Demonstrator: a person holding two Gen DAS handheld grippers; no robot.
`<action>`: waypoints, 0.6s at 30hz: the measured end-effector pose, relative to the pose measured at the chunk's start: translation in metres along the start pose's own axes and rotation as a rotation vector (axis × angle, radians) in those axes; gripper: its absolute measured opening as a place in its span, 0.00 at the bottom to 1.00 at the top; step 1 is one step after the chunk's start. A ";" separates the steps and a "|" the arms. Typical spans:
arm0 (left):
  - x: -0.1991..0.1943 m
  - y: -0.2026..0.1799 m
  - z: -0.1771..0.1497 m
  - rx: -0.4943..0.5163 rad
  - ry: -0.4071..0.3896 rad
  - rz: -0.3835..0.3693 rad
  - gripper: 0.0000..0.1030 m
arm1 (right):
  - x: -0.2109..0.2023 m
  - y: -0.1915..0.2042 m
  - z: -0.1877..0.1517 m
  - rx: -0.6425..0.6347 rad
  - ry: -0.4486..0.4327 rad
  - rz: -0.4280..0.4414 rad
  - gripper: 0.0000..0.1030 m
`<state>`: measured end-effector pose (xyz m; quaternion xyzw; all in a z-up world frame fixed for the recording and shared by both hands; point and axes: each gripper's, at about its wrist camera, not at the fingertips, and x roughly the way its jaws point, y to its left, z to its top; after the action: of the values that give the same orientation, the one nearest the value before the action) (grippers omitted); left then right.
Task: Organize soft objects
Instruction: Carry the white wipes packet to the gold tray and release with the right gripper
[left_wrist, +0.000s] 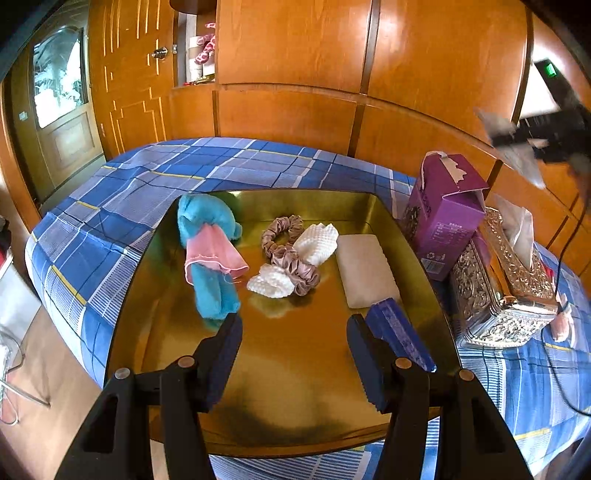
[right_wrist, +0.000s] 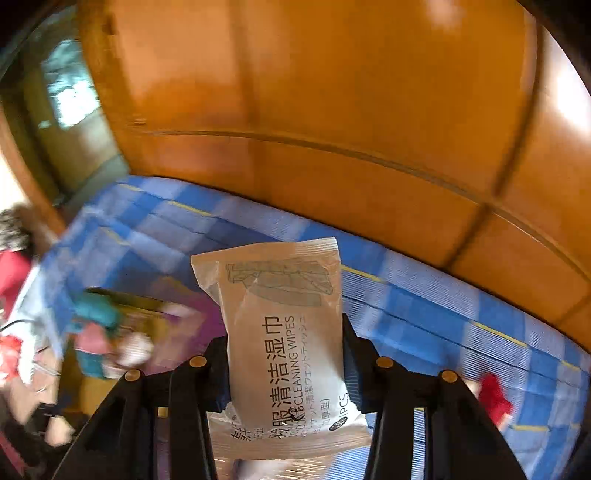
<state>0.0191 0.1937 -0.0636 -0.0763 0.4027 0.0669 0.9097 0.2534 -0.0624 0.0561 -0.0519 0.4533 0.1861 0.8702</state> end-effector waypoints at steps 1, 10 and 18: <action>-0.001 0.001 0.000 -0.002 -0.001 0.003 0.58 | 0.001 0.015 0.001 -0.007 -0.001 0.056 0.45; -0.011 0.012 0.003 -0.030 -0.036 0.035 0.58 | 0.013 0.099 -0.048 -0.047 0.101 0.346 0.45; -0.019 0.017 0.005 -0.044 -0.062 0.040 0.58 | 0.023 0.139 -0.098 -0.099 0.074 0.355 0.45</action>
<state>0.0069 0.2099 -0.0476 -0.0862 0.3743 0.0965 0.9183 0.1381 0.0472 -0.0088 -0.0206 0.4775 0.3567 0.8027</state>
